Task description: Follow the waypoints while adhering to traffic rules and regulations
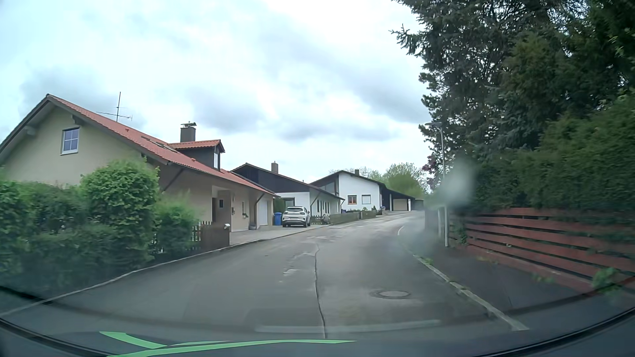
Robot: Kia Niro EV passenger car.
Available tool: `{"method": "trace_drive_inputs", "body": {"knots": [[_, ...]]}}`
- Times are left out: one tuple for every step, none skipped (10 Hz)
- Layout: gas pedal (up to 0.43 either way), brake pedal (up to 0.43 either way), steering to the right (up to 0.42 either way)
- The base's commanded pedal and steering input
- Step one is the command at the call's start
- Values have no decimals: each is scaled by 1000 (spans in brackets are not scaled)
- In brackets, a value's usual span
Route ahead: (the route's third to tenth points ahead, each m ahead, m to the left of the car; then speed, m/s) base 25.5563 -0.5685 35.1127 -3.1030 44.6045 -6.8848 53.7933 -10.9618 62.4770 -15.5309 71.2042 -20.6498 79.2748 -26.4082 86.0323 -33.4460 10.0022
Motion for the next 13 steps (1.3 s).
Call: {"method": "trace_drive_inputs", "body": {"knots": [[0, 0, 42], [0, 0, 42], [0, 0, 42], [0, 0, 42], [0, 0, 42], [0, 0, 42], [0, 0, 42], [0, 0, 42], [0, 0, 42], [0, 0, 41], [0, 0, 41], [0, 0, 40], [8, 0, 40]]}}
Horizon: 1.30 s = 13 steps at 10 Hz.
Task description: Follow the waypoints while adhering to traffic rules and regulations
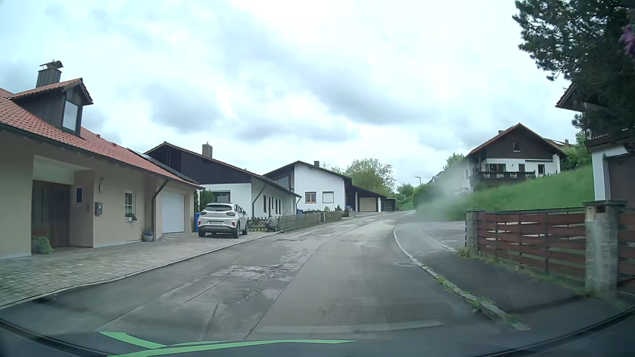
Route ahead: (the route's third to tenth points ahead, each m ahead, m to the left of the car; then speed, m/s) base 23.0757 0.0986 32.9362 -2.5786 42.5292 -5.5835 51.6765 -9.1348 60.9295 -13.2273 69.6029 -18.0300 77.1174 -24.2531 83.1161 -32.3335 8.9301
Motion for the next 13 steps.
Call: {"method": "trace_drive_inputs", "body": {"knots": [[28, 0, 40], [59, 0, 40], [67, 0, 40], [67, 0, 40], [79, 0, 39], [79, 0, 39], [87, 0, 38], [87, 0, 35], [87, 0, 34], [98, 0, 34], [98, 0, 33], [98, 0, 34], [98, 0, 34]]}}
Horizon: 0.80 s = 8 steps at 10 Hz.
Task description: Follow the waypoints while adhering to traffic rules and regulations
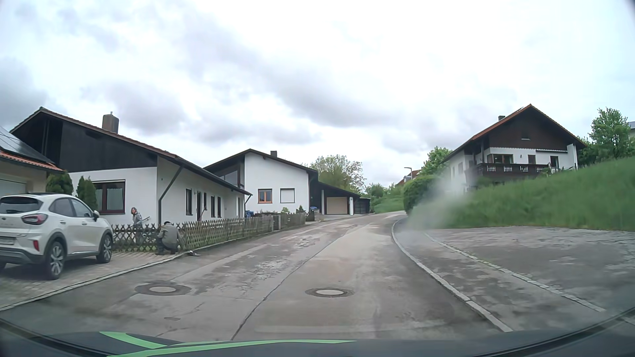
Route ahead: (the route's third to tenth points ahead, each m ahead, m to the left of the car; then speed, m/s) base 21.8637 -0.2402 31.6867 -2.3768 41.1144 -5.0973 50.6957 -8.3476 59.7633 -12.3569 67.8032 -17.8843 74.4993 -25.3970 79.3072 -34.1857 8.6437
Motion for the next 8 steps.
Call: {"method": "trace_drive_inputs", "body": {"knots": [[110, 0, 32], [110, 0, 32], [110, 0, 32], [118, 0, 32], [118, 0, 31], [118, 0, 31], [118, 0, 31], [118, 0, 32]]}}
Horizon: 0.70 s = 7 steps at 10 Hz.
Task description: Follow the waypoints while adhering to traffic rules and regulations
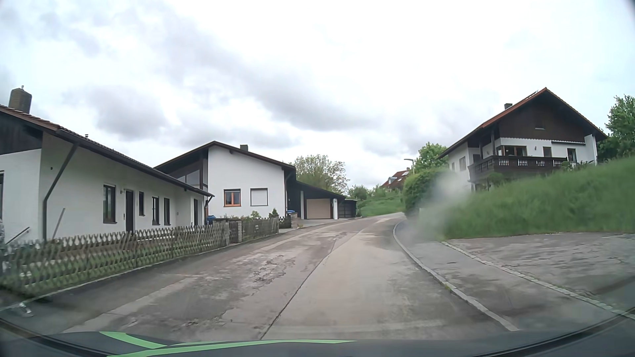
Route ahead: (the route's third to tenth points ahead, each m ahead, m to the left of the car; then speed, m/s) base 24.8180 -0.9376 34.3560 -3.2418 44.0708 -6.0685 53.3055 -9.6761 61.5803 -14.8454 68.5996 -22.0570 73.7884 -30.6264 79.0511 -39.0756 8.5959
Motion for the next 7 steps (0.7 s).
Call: {"method": "trace_drive_inputs", "body": {"knots": [[118, 0, 31], [118, 0, 31], [118, 0, 31], [118, 0, 31], [118, 0, 31], [118, 0, 32], [118, 0, 32]]}}
